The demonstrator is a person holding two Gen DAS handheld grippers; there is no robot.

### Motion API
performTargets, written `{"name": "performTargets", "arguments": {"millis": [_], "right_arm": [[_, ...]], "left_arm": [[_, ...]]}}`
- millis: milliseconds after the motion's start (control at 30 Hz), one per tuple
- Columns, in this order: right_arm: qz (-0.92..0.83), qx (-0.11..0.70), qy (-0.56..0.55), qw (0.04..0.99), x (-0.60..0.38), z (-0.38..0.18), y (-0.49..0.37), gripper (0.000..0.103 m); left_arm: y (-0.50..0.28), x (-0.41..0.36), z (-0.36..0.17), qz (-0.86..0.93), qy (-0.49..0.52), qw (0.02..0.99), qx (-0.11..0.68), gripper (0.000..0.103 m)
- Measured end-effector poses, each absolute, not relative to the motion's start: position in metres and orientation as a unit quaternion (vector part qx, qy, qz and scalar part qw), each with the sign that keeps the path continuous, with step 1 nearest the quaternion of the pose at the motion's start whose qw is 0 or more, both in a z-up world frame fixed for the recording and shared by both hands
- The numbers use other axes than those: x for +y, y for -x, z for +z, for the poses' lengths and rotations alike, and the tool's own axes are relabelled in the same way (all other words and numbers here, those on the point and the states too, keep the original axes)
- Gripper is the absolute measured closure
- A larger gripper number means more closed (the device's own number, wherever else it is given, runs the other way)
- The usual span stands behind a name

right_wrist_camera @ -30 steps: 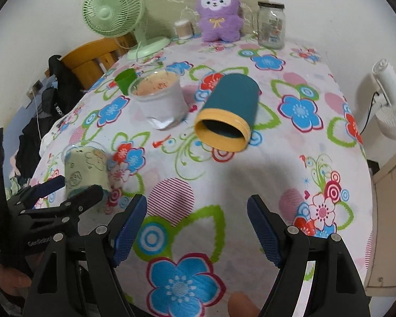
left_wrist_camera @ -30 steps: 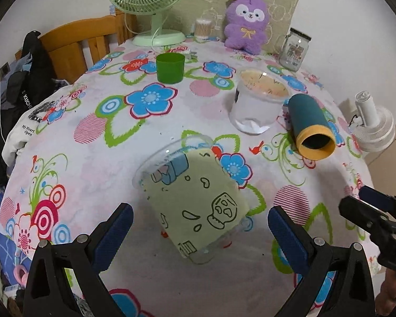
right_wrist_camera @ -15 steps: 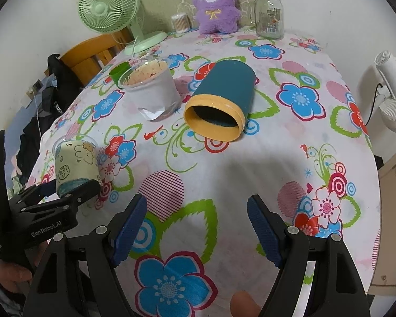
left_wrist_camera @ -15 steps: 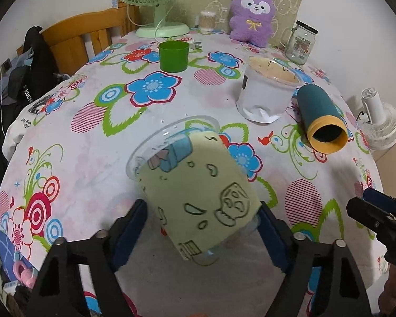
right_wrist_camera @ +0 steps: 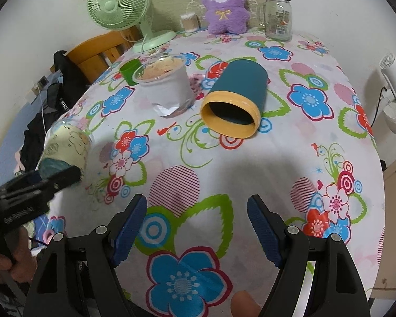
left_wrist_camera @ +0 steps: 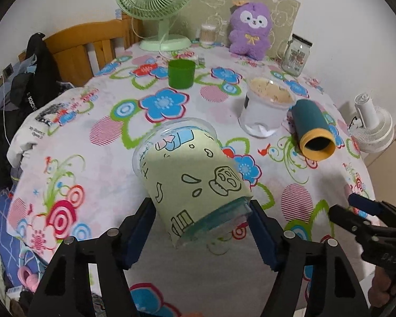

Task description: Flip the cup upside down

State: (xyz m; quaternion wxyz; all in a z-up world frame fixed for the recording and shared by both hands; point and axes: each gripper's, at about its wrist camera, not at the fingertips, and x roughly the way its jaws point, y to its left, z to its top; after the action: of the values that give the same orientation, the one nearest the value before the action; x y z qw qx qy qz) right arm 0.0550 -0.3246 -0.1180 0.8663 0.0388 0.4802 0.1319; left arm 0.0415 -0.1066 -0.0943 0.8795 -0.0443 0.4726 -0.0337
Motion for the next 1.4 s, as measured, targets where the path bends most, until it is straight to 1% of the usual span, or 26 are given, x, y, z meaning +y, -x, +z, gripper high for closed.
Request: {"name": "performTargets", "arguments": {"millis": [267,700,867,1033,1200,1400], "right_arm": [[0.141,0.477,-0.032,0.867,-0.313,-0.114,-0.052,0.022],[0.153,0.479,-0.016,0.864,-0.296,-0.113,-0.045,0.022],[0.156,0.479,-0.01,0.864,-0.292,-0.112,-0.044,0.022],[0.157,0.48,-0.009,0.863,-0.289,-0.112,-0.043,0.022],[0.16,0.486,-0.008,0.859,-0.287,-0.116,-0.041,0.022],[0.161,0.494,-0.009,0.854,-0.284,-0.123,-0.044,0.022]], "left_arm": [[-0.033,-0.095,-0.067,-0.054,0.032,0.875,0.48,0.03],[-0.014,-0.094,-0.07,-0.095,0.007,0.84,0.535,0.03],[-0.015,-0.093,-0.061,-0.128,-0.025,0.817,0.562,0.03],[-0.028,-0.089,-0.056,-0.165,-0.035,0.768,0.618,0.03],[-0.042,-0.089,-0.054,-0.175,-0.046,0.732,0.656,0.03],[-0.062,-0.095,-0.074,-0.201,-0.026,0.661,0.723,0.03]]}}
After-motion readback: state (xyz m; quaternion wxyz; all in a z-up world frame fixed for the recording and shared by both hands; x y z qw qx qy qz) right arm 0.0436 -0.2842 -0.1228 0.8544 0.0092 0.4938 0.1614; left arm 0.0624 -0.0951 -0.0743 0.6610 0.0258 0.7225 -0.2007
